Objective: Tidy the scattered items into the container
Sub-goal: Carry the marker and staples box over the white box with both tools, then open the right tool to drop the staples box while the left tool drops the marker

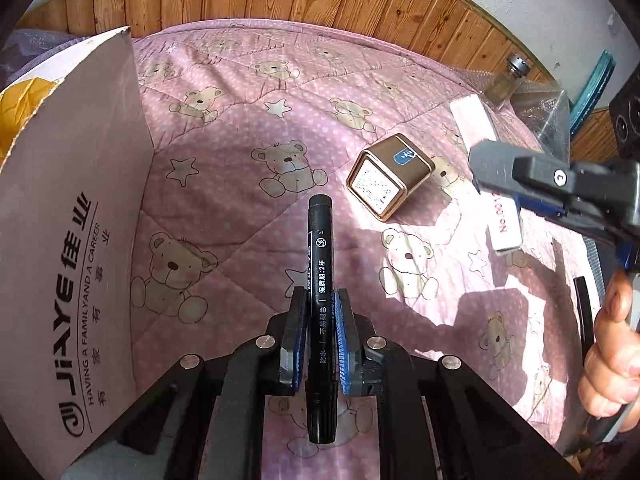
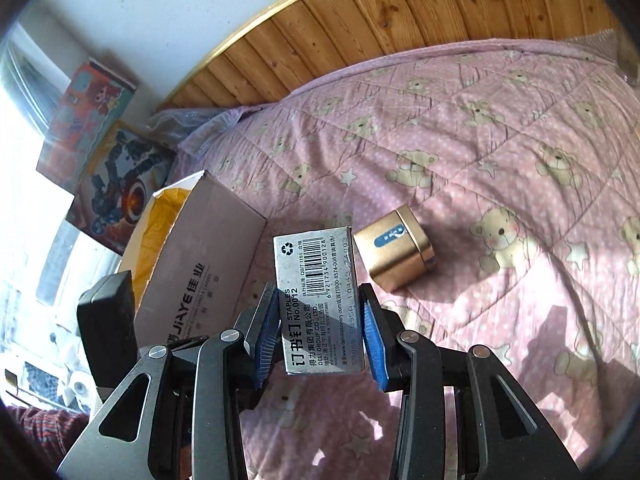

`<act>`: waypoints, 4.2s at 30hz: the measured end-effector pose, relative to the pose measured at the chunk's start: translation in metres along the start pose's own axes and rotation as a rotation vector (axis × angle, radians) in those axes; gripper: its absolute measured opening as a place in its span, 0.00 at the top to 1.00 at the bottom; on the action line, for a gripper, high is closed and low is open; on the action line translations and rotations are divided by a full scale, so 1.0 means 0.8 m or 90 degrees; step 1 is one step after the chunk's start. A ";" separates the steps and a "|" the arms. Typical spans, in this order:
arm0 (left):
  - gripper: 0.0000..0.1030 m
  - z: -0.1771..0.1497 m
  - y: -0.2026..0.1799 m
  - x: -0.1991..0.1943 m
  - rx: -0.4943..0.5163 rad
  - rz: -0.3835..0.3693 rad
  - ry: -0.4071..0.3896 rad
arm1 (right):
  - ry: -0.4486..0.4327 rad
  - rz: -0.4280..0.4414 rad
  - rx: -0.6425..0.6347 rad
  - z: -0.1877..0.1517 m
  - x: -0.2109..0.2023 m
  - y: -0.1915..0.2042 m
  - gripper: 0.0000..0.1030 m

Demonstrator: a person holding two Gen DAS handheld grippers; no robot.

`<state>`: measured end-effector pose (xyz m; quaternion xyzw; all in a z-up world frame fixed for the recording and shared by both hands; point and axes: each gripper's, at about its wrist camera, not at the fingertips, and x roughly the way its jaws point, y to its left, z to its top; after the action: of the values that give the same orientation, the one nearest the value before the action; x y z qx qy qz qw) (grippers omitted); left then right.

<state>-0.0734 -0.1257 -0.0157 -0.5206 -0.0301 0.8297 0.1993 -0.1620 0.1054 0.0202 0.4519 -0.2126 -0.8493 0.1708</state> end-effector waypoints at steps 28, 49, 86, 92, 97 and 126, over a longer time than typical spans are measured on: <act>0.87 0.014 -0.030 -0.092 0.002 -0.085 -0.095 | -0.014 -0.019 0.049 -0.128 -0.064 0.069 0.60; 0.87 -0.019 0.047 -0.169 -0.082 -0.142 -0.167 | -0.006 -0.007 -0.037 -0.136 -0.063 0.191 0.60; 0.87 0.007 0.181 -0.156 -0.225 -0.150 -0.171 | 0.002 -0.006 -0.175 -0.036 0.017 0.322 0.60; 0.87 0.019 0.181 -0.135 -0.231 -0.154 -0.151 | 0.005 -0.019 -0.204 -0.008 0.036 0.333 0.60; 0.86 0.023 0.178 -0.116 -0.237 -0.159 -0.128 | 0.019 -0.034 -0.225 0.013 0.061 0.337 0.60; 0.86 0.034 0.192 -0.074 -0.269 -0.136 -0.056 | 0.157 -0.150 -0.361 0.076 0.227 0.342 0.60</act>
<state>-0.1211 -0.2837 0.0074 -0.5082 -0.2667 0.8009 0.1710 -0.2833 -0.2028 0.0658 0.5074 0.1081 -0.8275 0.2149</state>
